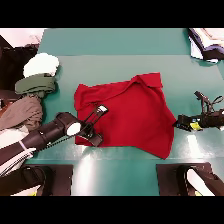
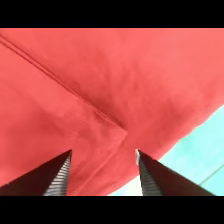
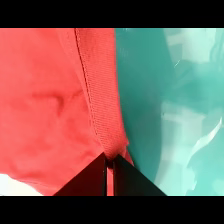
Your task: Fold the shirts.
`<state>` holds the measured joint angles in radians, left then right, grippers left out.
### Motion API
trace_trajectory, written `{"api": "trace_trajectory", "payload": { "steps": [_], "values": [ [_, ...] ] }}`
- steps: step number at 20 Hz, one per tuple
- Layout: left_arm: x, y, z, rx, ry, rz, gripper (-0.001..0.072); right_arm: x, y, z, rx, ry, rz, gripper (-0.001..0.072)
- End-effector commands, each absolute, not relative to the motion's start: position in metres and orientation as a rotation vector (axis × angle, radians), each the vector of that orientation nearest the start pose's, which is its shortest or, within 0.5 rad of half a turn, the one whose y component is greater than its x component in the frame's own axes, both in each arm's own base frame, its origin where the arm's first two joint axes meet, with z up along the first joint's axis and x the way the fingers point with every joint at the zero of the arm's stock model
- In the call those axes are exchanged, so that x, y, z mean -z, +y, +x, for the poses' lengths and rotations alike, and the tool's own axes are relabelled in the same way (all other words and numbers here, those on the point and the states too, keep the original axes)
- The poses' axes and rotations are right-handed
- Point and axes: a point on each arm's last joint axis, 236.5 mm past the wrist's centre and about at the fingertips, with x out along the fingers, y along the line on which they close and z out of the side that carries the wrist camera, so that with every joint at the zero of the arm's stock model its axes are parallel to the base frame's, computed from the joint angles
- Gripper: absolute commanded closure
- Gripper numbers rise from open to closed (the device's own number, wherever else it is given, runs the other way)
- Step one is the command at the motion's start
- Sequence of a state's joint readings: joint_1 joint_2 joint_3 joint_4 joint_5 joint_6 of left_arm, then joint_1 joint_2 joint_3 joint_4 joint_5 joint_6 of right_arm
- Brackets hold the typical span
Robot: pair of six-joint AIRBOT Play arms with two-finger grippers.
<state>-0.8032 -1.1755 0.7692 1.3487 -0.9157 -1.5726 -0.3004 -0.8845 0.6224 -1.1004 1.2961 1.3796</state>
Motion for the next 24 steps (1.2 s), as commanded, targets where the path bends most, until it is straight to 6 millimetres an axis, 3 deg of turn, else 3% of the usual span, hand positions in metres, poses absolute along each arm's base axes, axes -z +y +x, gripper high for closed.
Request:
{"api": "trace_trajectory", "payload": {
  "steps": [1, 2, 3, 5, 7, 10, 12, 14, 16, 18, 20, 24],
  "values": [
    [0.083, -0.266, 0.193, 0.735, 1.365, 0.315, 0.0292, 0.029, 0.037, 0.229, -0.163, 1.421, 0.518, 0.0695],
    [0.083, -0.267, 0.195, 0.736, 1.355, 0.314, 0.0467, 0.029, 0.037, 0.229, -0.163, 1.421, 0.518, 0.0696],
    [0.082, -0.268, 0.197, 0.736, 1.348, 0.313, 0.0529, 0.029, 0.037, 0.229, -0.163, 1.421, 0.518, 0.0695],
    [0.082, -0.268, 0.198, 0.734, 1.34, 0.316, 0.0529, 0.029, 0.038, 0.229, -0.164, 1.423, 0.519, 0.0695],
    [0.078, -0.268, 0.199, 0.738, 1.337, 0.32, 0.0679, 0.029, 0.038, 0.228, -0.165, 1.425, 0.519, 0.0696],
    [0.06, -0.27, 0.209, 0.737, 1.314, 0.315, 0.0679, 0.029, 0.038, 0.228, -0.165, 1.428, 0.519, 0.0695],
    [0.036, -0.264, 0.225, 0.719, 1.256, 0.294, 0.068, 0.029, 0.038, 0.227, -0.168, 1.432, 0.519, 0.0695],
    [0.007, -0.243, 0.243, 0.673, 1.187, 0.267, 0.068, 0.029, 0.038, 0.226, -0.169, 1.436, 0.518, 0.0695],
    [-0.013, -0.208, 0.252, 0.598, 1.17, 0.251, 0.068, 0.029, 0.039, 0.225, -0.171, 1.44, 0.519, 0.0695],
    [-0.022, -0.174, 0.255, 0.518, 1.192, 0.23, 0.068, 0.03, 0.039, 0.224, -0.17, 1.443, 0.517, 0.0695],
    [-0.023, -0.153, 0.26, 0.459, 1.193, 0.193, 0.068, 0.029, 0.039, 0.224, -0.171, 1.443, 0.517, 0.0695],
    [-0.022, -0.143, 0.269, 0.42, 1.186, 0.128, 0.068, 0.013, 0.037, 0.233, -0.183, 1.414, 0.499, 0.0696]
  ]
}}
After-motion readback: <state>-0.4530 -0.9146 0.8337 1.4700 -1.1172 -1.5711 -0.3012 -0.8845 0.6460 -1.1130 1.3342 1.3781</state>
